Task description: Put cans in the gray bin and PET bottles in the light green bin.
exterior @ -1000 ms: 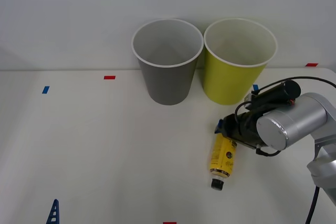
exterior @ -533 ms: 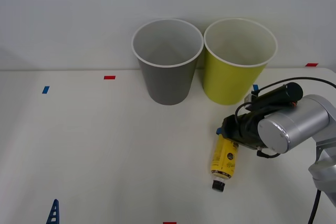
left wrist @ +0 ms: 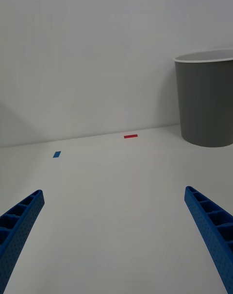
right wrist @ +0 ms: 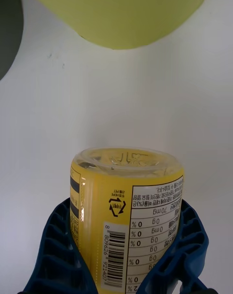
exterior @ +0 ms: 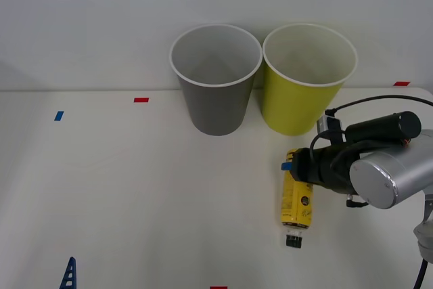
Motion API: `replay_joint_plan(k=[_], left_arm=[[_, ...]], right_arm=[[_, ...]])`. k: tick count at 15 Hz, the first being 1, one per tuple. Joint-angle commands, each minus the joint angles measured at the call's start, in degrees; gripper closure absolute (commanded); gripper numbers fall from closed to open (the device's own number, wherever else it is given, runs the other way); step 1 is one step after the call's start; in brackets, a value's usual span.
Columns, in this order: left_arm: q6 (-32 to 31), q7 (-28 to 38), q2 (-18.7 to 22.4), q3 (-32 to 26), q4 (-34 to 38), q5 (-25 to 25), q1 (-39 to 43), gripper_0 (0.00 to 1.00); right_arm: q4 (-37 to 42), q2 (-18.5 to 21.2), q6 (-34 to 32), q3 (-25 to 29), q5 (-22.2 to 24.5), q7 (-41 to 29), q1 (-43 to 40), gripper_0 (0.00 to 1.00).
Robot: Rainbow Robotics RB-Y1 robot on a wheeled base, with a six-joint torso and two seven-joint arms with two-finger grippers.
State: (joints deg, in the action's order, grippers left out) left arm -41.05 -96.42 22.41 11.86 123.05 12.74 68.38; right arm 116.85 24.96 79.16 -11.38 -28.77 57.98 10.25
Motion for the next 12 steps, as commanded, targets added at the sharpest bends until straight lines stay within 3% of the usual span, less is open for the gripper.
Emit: replay_joint_plan(k=[1,3,9,12], left_arm=[[0.0,0.0,0.0,0.0,0.0,0.0,0.0,0.0],[0.0,0.0,0.0,0.0,0.0,0.0,0.0,0.0],[0.0,0.0,0.0,0.0,0.0,0.0,0.0,0.0],[0.0,0.0,0.0,0.0,0.0,0.0,0.0,0.0]], right_arm=[[4.26,-3.16,-3.05,3.82,-0.49,10.23,-3.75,1.0],[7.43,-4.39,-4.63,5.41,-1.02,15.06,-7.0,1.0],[12.17,-7.99,-13.77,10.07,-10.07,31.32,-15.0,1.0],[15.16,-10.81,-15.09,12.44,-12.36,37.74,-17.37,1.0]])
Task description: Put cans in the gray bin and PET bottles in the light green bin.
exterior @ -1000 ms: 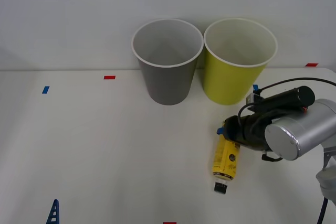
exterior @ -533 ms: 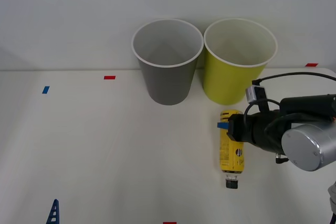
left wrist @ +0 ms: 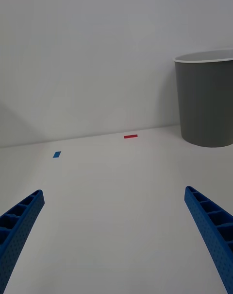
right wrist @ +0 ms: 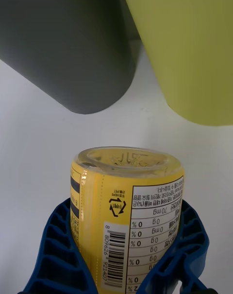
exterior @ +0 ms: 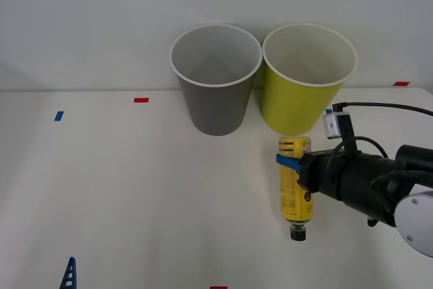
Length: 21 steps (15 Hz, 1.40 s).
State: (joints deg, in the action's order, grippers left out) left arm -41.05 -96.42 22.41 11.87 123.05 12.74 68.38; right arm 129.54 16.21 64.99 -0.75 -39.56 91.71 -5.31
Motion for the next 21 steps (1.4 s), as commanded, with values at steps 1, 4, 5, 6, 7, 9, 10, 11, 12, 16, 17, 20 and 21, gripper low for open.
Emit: replay_joint_plan(k=[1,4,5,6,7,9,10,11,12,16,17,20,21], left_arm=[[0.0,0.0,0.0,0.0,0.0,0.0,0.0,0.0],[0.0,0.0,0.0,0.0,0.0,0.0,0.0,0.0],[0.0,0.0,0.0,0.0,0.0,0.0,0.0,0.0],[0.0,0.0,0.0,0.0,0.0,0.0,0.0,0.0],[0.0,0.0,0.0,0.0,0.0,0.0,0.0,0.0],[0.0,0.0,0.0,0.0,0.0,0.0,0.0,0.0],[0.0,0.0,0.0,0.0,0.0,0.0,0.0,0.0],[0.0,0.0,0.0,0.0,0.0,0.0,0.0,0.0],[0.0,0.0,0.0,0.0,0.0,0.0,0.0,0.0],[0.0,0.0,0.0,0.0,0.0,0.0,0.0,0.0],[0.0,0.0,0.0,0.0,0.0,0.0,0.0,0.0],[0.0,0.0,0.0,0.0,0.0,0.0,0.0,0.0],[0.0,0.0,0.0,0.0,0.0,0.0,0.0,0.0]], right_arm=[[4.67,-2.94,-1.1,2.42,-1.75,4.71,-2.51,1.0],[9.59,-4.35,-6.46,2.95,-2.1,4.45,-4.27,1.0],[10.64,-4.53,-9.01,2.95,-2.1,4.18,-4.53,1.0],[11.26,-4.61,-12.17,3.03,-2.19,3.83,-4.53,1.0],[11.79,-4.79,-13.66,3.47,-2.1,3.48,-4.53,1.0],[12.93,-4.88,-15.25,4.53,-2.02,2.78,-4.36,1.0],[14.07,-5.23,-15.33,5.23,-1.14,2.34,-4.01,1.0],[15.04,-5.32,-15.25,5.32,0.0,1.99,-3.74,1.0],[16.71,-5.76,-15.25,5.14,2.29,0.14,-3.48,1.0],[20.13,-6.2,-15.25,1.36,12.48,-10.32,-1.9,1.0],[20.31,-6.2,-15.25,0.66,14.42,-12.69,-1.11,1.0],[20.31,-6.28,-11.03,-0.31,20.57,-18.58,4.26,1.0],[20.31,-6.37,-9.53,-0.22,22.15,-18.58,5.75,1.0]])
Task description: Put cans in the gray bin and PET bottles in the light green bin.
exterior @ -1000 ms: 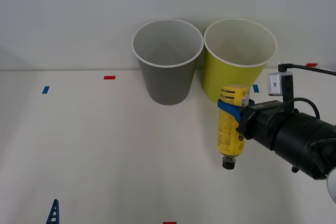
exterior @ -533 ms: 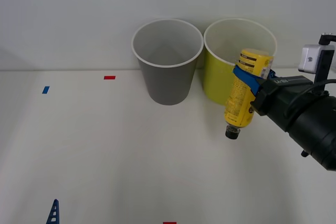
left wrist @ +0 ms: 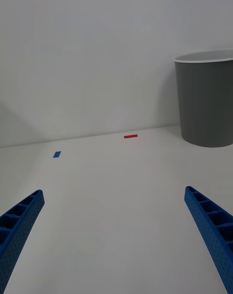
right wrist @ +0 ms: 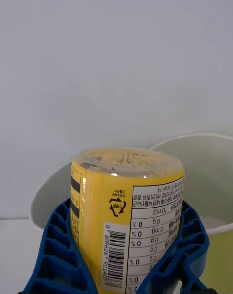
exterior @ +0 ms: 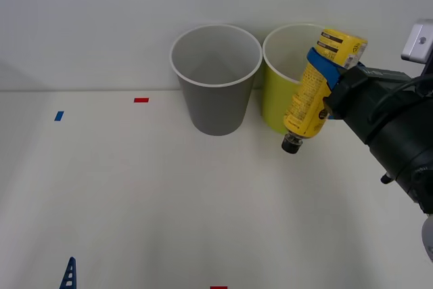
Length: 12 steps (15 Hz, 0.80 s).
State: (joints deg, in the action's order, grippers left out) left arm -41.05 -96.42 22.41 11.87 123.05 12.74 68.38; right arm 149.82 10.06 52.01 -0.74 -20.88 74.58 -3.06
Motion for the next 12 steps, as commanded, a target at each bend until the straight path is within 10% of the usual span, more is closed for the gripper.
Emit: replay_joint_plan(k=[1,12], left_arm=[[0.0,0.0,0.0,0.0,0.0,0.0,0.0,0.0],[0.0,0.0,0.0,0.0,0.0,0.0,0.0,0.0]], right_arm=[[0.04,-0.48,5.11,-0.22,4.97,-1.9,4.99,1.0],[0.18,-0.48,17.07,-2.07,22.9,-10.51,19.85,1.0]])
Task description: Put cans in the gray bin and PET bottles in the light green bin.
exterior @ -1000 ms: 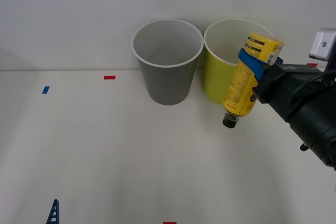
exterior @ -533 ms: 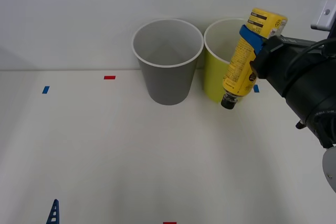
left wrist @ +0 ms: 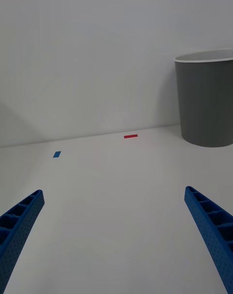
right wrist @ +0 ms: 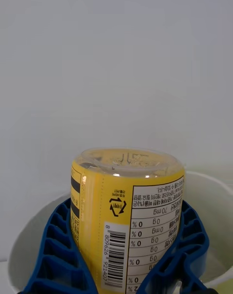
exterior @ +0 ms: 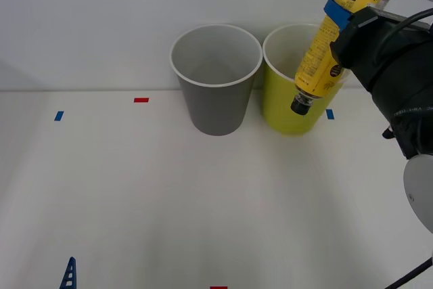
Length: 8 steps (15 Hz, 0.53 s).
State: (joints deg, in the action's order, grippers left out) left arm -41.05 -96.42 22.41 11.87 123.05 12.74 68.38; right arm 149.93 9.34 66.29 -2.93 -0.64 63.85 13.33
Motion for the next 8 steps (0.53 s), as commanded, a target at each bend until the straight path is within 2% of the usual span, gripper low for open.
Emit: replay_joint_plan(k=[1,4,8], left_arm=[[0.0,0.0,0.0,0.0,0.0,0.0,0.0,0.0],[0.0,0.0,0.0,0.0,0.0,0.0,0.0,0.0],[0.0,0.0,0.0,0.0,0.0,0.0,0.0,0.0]], right_arm=[[0.01,0.33,3.23,0.3,3.19,0.39,4.78,1.0],[-0.08,0.6,3.41,1.44,5.39,2.24,7.24,1.0],[-3.51,-3.01,3.85,5.4,4.6,14.72,11.63,1.0]])
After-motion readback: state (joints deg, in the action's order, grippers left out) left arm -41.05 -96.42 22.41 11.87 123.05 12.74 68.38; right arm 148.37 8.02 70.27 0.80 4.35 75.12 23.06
